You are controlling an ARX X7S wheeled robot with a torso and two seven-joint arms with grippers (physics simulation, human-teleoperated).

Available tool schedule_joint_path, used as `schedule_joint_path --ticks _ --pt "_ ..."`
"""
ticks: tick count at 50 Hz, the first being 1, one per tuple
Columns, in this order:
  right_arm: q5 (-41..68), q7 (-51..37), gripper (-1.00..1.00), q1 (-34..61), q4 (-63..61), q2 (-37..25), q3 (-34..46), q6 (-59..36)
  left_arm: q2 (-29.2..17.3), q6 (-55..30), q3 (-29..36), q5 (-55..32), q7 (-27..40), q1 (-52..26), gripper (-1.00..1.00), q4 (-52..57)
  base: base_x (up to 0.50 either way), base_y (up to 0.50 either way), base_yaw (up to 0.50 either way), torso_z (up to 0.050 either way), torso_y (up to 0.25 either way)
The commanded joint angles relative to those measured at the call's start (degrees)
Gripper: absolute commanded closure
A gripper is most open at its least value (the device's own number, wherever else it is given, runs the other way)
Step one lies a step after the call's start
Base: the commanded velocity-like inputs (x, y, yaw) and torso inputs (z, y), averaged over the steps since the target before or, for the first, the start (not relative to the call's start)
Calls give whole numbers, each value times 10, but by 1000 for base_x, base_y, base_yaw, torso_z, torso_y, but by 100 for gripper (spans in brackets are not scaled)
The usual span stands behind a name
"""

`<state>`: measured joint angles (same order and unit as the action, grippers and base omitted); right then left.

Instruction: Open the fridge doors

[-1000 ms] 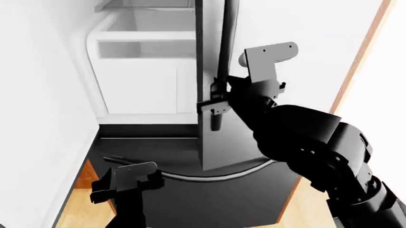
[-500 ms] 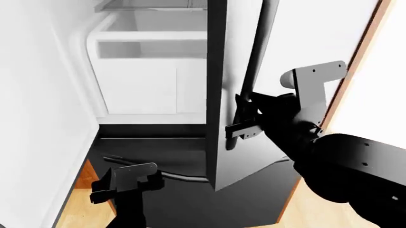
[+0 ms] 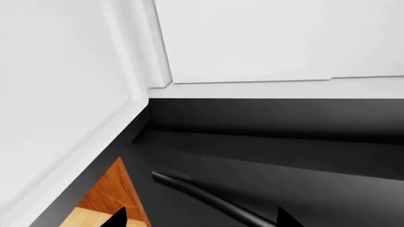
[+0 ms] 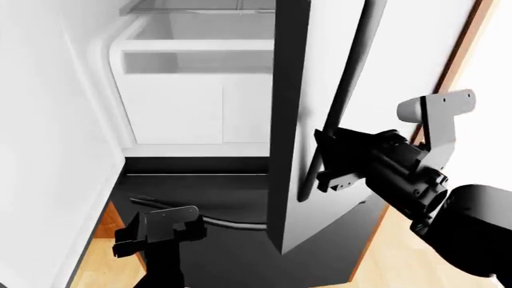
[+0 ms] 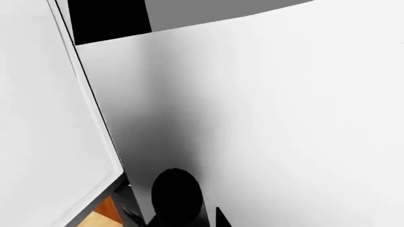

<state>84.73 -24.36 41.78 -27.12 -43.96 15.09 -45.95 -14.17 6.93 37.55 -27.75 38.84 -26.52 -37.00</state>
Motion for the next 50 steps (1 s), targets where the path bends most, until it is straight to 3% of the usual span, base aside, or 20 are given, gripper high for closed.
schedule_joint_path --ticks 1,14,38,50 --pt "-6 43 100 -41 14 -52 -58 8 2 0 2 3 3 -1 -100 -6 0 0 -3 0 0" --pt "12 80 100 -87 6 -92 -85 15 3 2 3 5 2 -3 -100 -13 0 -1 -2 0 0" --pt "16 125 100 -79 36 -152 -91 -16 4 1 5 6 4 -4 -100 -17 0 -2 -2 0 0" --pt "39 112 100 -161 5 -194 -153 12 3 -2 5 6 8 -3 -100 -13 0 -2 -2 0 0"
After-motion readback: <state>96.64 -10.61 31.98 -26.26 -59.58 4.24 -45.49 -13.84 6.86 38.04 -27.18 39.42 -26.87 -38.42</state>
